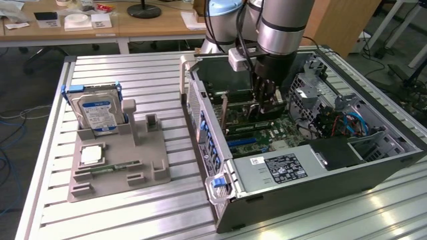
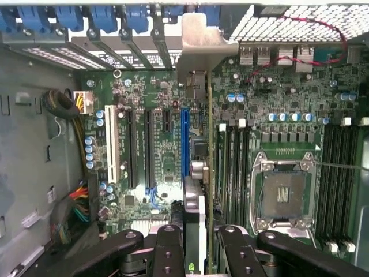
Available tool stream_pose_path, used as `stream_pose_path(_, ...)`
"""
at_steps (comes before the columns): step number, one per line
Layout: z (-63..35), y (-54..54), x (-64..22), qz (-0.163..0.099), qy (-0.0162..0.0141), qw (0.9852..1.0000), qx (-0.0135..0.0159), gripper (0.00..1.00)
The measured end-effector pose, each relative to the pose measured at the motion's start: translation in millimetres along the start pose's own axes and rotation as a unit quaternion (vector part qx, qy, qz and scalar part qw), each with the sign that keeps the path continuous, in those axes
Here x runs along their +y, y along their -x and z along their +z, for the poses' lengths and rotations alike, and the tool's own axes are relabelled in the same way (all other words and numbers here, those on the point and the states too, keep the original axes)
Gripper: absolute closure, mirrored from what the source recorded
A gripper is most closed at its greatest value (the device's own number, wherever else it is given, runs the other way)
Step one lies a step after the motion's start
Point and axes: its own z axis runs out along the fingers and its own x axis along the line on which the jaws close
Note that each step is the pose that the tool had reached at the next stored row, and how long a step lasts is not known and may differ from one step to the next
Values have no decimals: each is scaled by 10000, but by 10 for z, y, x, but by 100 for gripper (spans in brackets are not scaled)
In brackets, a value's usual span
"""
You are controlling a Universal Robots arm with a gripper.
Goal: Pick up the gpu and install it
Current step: 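Insert the gpu into the slot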
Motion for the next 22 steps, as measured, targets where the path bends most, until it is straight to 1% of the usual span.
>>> stream_pose_path(5, 69, -57, 4, -8, 11, 10000, -2, 72)
stream_pose_path(9, 120, -60, 34, -18, 16, 10000, -1, 72)
stream_pose_path(13, 186, -70, 44, -24, 21, 10000, -1, 72)
stream_pose_path(16, 221, -71, 77, -32, 21, 10000, -2, 72)
stream_pose_path(22, 317, -70, 94, -42, 25, 10000, -3, 72)
